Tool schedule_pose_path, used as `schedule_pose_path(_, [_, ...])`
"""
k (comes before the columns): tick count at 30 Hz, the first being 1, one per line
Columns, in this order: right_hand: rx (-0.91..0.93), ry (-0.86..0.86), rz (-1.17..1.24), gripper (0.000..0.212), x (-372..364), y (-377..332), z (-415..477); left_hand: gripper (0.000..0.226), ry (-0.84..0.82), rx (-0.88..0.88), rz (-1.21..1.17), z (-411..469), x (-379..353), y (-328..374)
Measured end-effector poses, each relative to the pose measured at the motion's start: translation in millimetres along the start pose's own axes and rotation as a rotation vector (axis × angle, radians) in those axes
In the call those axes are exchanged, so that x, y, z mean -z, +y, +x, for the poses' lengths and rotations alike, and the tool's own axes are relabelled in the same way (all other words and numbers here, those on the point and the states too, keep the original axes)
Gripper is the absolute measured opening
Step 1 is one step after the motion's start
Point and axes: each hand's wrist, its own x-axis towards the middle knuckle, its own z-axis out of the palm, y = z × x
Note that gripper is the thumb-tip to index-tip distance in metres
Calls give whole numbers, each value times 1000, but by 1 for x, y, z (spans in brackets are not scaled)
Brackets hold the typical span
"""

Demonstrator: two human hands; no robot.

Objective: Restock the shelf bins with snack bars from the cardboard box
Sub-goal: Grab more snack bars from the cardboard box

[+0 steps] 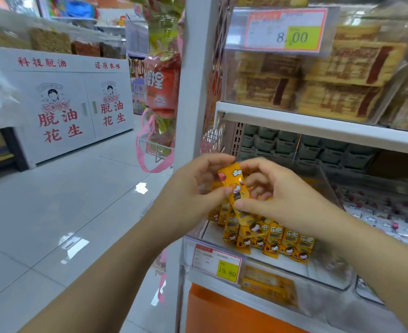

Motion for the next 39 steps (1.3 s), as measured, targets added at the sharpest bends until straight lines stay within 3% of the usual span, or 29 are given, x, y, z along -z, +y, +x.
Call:
schedule_pose_path(2, [-3, 18, -18, 54, -5, 5, 7, 34, 20, 12, 81, -2, 11, 2])
schedule_pose_path(8, [-41, 121, -205, 37, -39, 37, 46, 13, 37, 69, 248, -10, 34, -7])
schedule_pose_path(12, [-119, 29, -805, 46, -58, 59, 60, 18, 74, 56, 277, -11, 36, -15])
schedule_pose_path(14, [-125, 51, -882, 47, -58, 60, 59, 20, 79, 53, 265, -12, 36, -16])
schedule_pose_path(17, [-46, 153, -767, 50, -51, 54, 50, 23, 83, 50, 245, -14, 36, -20])
schedule_pose_path(19, [1, 103, -596, 38, -43, 48, 38, 24, 99, 46, 249, -17, 35, -25])
schedule_pose_path(22, [-177, -318, -293, 21, -32, 42, 17, 28, 126, 5, 340, -25, 30, -34])
schedule_pose_path(24, [-363, -581, -244, 17, -29, 49, 6, 30, 97, -3, 390, -30, 25, -38])
schedule_pose_path(26, [-506, -721, -235, 24, -29, 58, -2, 30, 63, -2, 438, -34, 21, -40])
schedule_pose_path(29, [-608, -777, -155, 32, -32, 64, -4, 30, 68, -1, 444, -33, 20, -40])
schedule_pose_path(32, [-583, -828, -82, 29, -29, 62, -4, 28, 65, -26, 466, -31, 20, -38])
schedule_pose_path(35, [-489, -827, -114, 28, -18, 55, -4, 21, 42, -110, 532, -26, 20, -29])
schedule_pose_path(39, [-269, -698, -196, 6, -3, 41, -9, 17, 38, -181, 541, -19, 13, -14])
